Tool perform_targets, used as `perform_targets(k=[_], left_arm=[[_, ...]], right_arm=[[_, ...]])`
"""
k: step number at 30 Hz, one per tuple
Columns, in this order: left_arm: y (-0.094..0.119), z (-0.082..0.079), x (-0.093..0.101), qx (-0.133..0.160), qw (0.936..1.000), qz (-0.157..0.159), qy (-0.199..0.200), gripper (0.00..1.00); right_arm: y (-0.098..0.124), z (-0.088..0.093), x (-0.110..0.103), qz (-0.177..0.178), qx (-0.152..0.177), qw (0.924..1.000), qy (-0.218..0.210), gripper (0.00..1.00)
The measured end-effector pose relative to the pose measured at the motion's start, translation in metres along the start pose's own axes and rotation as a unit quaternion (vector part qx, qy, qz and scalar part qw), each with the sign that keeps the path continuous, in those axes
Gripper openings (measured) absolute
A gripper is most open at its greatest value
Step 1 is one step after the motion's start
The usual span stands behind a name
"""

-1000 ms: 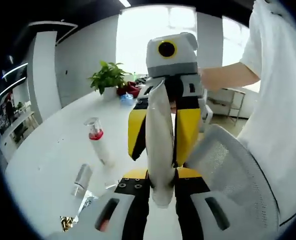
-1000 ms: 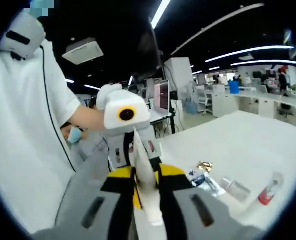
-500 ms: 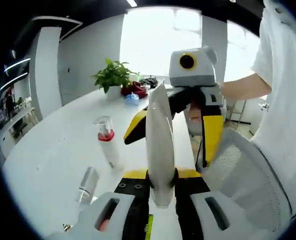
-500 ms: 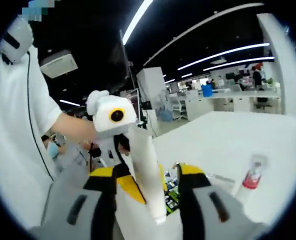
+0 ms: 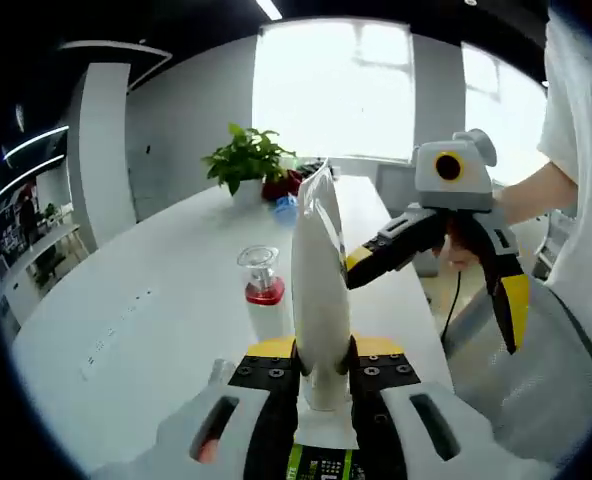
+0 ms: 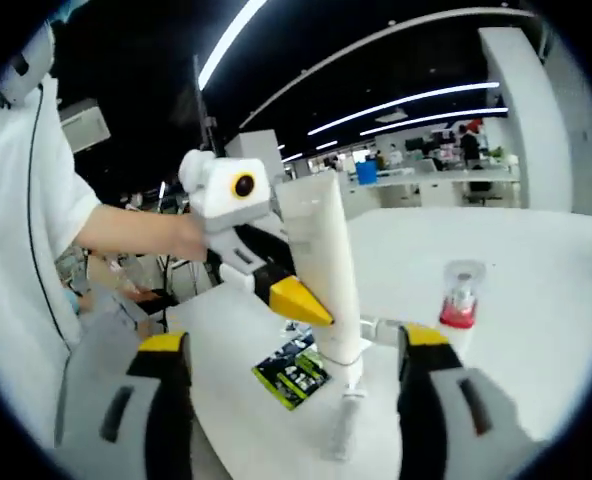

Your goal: Arrange the skincare products in the storage area until every visible bottle or jar stands upright without overlapping.

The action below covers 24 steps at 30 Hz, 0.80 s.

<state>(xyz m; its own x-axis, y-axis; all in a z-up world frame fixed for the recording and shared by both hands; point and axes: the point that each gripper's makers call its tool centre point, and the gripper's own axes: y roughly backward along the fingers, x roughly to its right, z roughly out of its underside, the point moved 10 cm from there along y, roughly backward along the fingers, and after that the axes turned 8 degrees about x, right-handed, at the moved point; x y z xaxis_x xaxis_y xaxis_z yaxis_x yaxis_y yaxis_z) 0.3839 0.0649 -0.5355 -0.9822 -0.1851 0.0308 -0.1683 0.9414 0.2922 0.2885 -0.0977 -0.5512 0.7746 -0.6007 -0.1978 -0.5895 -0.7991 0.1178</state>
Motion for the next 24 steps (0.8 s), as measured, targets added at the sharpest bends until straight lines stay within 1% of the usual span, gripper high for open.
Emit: perform_targets(k=[5,9,12,14,20,24], left_arm=[[-0.015,0.003,-0.02,-0.009,0.9999,0.0,-0.006,0.15],[-0.027,0.008,-0.035,-0.016,0.9999,0.0,-0.004,0.15],[-0.036,0.017,-0.045,-0.023,0.9997,-0.003,0.0,0.15],[-0.041,0.021,-0.05,-0.023,0.9997,-0.006,0.004,0.15],[-0.053,0.028,-0.055,-0.027,0.9996,0.0,0.002,0.15],[-0.058,0.034,-0.057,-0.028,0.9996,0.003,0.006,0.15]], right_arm=[[0.005,0.012,0.002,0.022,-0.019,0.9996,-0.005,0.87],[0.012,0.02,0.004,0.04,-0.02,0.9989,-0.017,0.89],[0.017,0.025,0.007,0.055,-0.022,0.998,-0.023,0.92],[0.021,0.028,0.01,0.066,-0.022,0.9972,-0.029,0.92],[0.031,0.035,0.019,0.097,-0.016,0.9941,-0.046,0.96],[0.036,0.038,0.022,0.107,-0.021,0.9928,-0.051,0.95]])
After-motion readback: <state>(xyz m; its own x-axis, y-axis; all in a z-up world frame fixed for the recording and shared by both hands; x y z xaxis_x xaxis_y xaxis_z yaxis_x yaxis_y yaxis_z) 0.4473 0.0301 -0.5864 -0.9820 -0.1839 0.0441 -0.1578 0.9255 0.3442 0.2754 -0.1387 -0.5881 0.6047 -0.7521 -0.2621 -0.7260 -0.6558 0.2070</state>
